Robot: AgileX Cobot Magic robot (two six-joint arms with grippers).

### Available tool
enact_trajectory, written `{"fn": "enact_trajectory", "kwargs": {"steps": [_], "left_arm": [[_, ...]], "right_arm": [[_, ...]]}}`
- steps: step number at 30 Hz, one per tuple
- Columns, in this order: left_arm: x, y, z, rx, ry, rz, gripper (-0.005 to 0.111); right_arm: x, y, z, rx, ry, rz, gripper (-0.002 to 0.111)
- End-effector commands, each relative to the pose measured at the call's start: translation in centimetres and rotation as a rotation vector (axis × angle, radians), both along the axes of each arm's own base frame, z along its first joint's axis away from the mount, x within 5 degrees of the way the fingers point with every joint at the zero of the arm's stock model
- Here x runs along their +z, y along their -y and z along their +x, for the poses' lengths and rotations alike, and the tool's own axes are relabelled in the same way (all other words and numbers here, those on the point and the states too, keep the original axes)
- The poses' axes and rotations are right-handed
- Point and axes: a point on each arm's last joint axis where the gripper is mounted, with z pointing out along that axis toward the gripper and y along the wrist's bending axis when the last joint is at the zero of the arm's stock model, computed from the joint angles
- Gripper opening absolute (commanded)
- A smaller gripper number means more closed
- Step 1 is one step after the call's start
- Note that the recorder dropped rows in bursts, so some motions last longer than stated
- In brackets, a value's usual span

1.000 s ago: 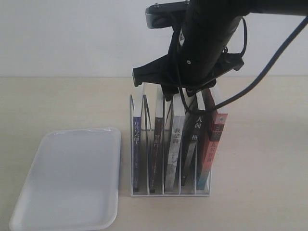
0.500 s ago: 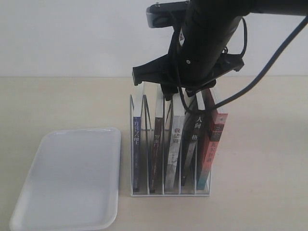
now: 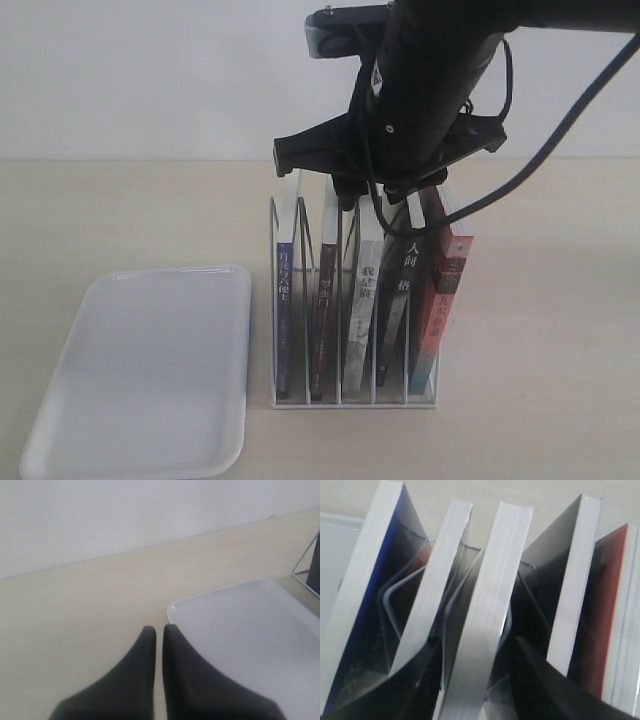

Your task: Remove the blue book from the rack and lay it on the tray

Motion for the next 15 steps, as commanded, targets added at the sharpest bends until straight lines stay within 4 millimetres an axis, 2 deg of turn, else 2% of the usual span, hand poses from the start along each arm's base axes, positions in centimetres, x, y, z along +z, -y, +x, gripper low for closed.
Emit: {"fn": "enact_trajectory", "kwargs": {"steps": [1,7,15], "left_arm": [[0.0,0.1,0.0,-0.008,0.011,-0.019,0.005],[0.0,0.1,0.0,-0.008,0.011,-0.019,0.005],[0.0,0.1,0.0,-0.008,0.011,-0.019,0.005]], "right_arm": [[0.0,0.1,-0.1,-0.001,-0.007,0.003,0.042],[-2.1,-0.6,0.3,0.008,-0.067,-0.039,0.042],[-2.4,-0.7,0.6,0.013,-0.056,-0.049,0.041]]}}
